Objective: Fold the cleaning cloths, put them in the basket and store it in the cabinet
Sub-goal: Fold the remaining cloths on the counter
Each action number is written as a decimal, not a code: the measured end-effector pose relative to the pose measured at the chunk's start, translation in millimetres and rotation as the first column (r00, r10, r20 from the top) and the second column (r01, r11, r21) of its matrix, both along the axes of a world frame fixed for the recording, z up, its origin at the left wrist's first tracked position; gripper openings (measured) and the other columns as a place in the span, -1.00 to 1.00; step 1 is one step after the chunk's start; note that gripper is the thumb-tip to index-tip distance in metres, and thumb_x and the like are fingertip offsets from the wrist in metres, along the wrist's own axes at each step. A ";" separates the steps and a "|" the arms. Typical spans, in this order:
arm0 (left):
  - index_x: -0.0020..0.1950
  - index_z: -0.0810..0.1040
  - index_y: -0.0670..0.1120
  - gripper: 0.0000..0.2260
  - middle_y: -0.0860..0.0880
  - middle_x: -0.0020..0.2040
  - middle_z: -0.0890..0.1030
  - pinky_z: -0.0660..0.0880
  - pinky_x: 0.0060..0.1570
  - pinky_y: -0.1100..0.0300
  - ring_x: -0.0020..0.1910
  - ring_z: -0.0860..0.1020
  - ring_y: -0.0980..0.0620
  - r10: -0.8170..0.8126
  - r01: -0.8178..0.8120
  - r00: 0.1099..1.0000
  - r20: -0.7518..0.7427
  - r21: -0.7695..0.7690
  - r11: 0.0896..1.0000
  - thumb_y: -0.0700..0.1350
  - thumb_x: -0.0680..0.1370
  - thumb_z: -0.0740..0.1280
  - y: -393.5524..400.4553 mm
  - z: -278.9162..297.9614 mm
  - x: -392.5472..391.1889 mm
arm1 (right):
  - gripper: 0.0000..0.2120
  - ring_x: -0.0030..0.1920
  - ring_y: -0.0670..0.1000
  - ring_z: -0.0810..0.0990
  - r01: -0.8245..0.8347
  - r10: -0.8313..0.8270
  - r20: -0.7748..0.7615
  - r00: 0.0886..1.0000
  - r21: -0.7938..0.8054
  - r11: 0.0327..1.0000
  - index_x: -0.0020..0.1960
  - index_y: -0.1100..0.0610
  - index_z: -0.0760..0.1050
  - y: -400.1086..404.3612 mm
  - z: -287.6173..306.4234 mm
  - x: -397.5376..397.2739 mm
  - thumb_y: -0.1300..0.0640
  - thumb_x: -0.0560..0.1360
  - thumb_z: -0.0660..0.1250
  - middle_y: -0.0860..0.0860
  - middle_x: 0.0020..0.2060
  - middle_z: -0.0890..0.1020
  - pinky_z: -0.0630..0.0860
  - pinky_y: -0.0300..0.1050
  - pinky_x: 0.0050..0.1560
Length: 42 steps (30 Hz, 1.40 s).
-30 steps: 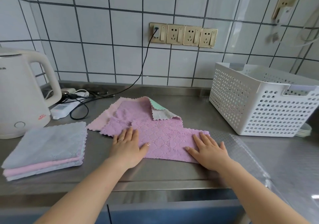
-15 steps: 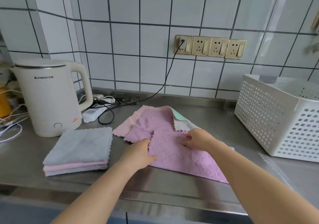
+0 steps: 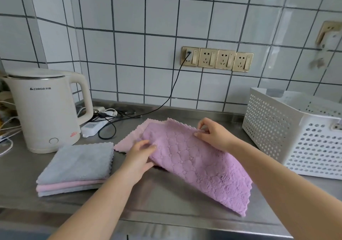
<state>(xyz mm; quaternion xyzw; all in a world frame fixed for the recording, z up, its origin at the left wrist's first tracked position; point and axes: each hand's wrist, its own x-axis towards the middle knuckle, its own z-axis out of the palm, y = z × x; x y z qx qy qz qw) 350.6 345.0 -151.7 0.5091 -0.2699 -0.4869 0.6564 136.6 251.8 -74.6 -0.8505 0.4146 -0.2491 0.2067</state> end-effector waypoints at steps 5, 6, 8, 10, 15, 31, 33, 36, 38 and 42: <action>0.44 0.26 0.09 -0.49 -0.11 0.13 0.60 0.58 -0.18 0.04 -0.07 0.61 -0.07 -0.149 0.145 0.967 -0.208 -0.035 0.989 -0.04 0.53 0.36 5.2 6.4 -23.0 | -0.84 -0.32 -0.14 0.46 -0.003 -0.022 0.309 0.951 0.080 0.997 -0.09 -0.05 0.45 19.2 14.0 1.1 0.20 0.56 0.24 -0.13 -0.30 0.60 0.37 -0.33 -0.32; 0.44 0.29 0.04 -0.49 -0.10 0.10 0.62 0.58 -0.20 0.08 -0.08 0.61 -0.06 -0.211 0.208 0.953 -0.216 -0.035 0.977 0.03 0.52 0.35 7.9 7.5 -28.3 | -0.76 -0.23 -0.11 0.49 -0.017 -0.012 0.337 0.942 0.086 0.996 -0.13 -0.06 0.51 22.2 16.0 2.4 0.24 0.56 0.20 -0.11 -0.23 0.63 0.44 -0.25 -0.20; 0.39 0.40 -0.03 -0.49 -0.11 0.09 0.62 0.56 -0.21 0.11 -0.05 0.60 -0.05 -0.290 0.292 0.934 -0.210 -0.021 0.956 0.16 0.49 0.32 12.0 8.8 -35.7 | -0.65 -0.10 -0.06 0.53 -0.047 -0.004 0.377 0.926 0.127 0.991 -0.17 -0.04 0.61 29.1 19.2 4.1 0.30 0.56 0.16 -0.06 -0.11 0.66 0.52 -0.02 0.07; 0.41 0.38 -0.01 -0.50 -0.09 0.20 0.60 0.57 -0.09 0.08 0.11 0.58 -0.06 -0.348 0.336 0.897 -0.273 -0.089 0.938 0.15 0.51 0.27 13.8 9.6 -37.5 | -0.65 0.03 -0.08 0.57 -0.054 -0.001 0.383 0.924 0.133 0.990 -0.06 -0.06 0.64 38.4 22.6 3.4 0.28 0.57 0.16 -0.09 0.02 0.65 0.47 -0.04 0.22; 0.45 0.19 0.17 -0.48 0.17 0.24 0.52 0.57 -0.09 0.14 0.07 0.60 0.16 -0.264 0.257 0.964 0.017 -0.290 0.922 -0.25 0.59 0.22 17.6 34.1 -30.5 | -0.62 0.21 -0.24 0.46 -0.045 0.027 0.331 0.943 0.045 0.998 0.31 -0.06 0.47 45.3 18.2 -5.1 0.23 0.55 0.24 -0.24 0.21 0.50 0.34 -0.45 0.24; 0.47 0.27 -0.03 -0.46 -0.05 0.42 0.36 0.31 0.35 0.11 0.35 0.38 0.00 -0.263 0.263 0.500 0.825 0.144 0.954 -0.23 0.52 0.34 -40.2 -13.5 7.2 | -0.49 0.32 0.03 0.41 0.238 -0.233 -0.119 0.965 0.032 0.971 0.42 0.00 0.34 2.5 -83.9 -10.2 0.15 0.48 0.32 0.05 0.46 0.19 0.32 -0.22 0.27; 0.43 0.36 -0.03 -0.53 0.03 0.42 0.33 0.16 0.39 0.24 0.40 0.29 0.07 -0.117 0.215 0.241 0.963 0.064 0.974 -0.18 0.53 0.34 -22.5 -11.6 9.3 | -0.62 0.32 0.00 0.41 0.170 -0.183 -0.098 0.978 -0.134 0.976 0.26 -0.02 0.53 13.3 -86.2 -17.7 0.22 0.46 0.33 0.02 0.38 0.36 0.35 -0.27 0.21; 0.33 0.46 0.10 -0.64 0.19 0.31 0.45 0.29 0.31 0.29 0.27 0.40 0.21 -0.065 0.366 0.002 0.998 0.060 0.929 -0.13 0.55 0.29 16.6 -5.9 5.7 | -0.76 0.01 -0.09 0.56 -0.032 0.004 -0.131 0.991 -0.211 0.977 0.03 -0.05 0.66 41.1 -87.1 -26.3 0.22 0.45 0.39 -0.08 0.03 0.58 0.40 -0.32 0.02; 0.28 0.50 0.12 -0.70 0.22 0.21 0.52 0.33 0.17 0.36 0.18 0.46 0.23 -0.101 0.474 -0.138 0.985 0.155 0.867 -0.08 0.56 0.27 38.3 -6.6 -0.6 | -0.81 -0.19 -0.16 0.53 -0.195 0.167 -0.171 0.971 -0.158 0.968 -0.04 -0.06 0.67 60.6 -87.1 -30.2 0.17 0.42 0.40 -0.10 -0.13 0.59 0.46 -0.29 -0.07; 0.17 0.58 0.12 -0.69 0.19 0.11 0.61 0.34 0.18 0.30 0.09 0.52 0.16 -0.048 0.522 -0.255 0.966 0.179 0.834 0.11 0.52 0.17 55.8 -11.5 -3.9 | -0.83 -0.09 -0.20 0.51 -0.352 0.322 -0.263 0.909 -0.076 0.933 -0.02 -0.06 0.64 83.8 -88.7 -35.6 -0.04 0.42 0.40 -0.12 -0.10 0.59 0.44 -0.34 0.00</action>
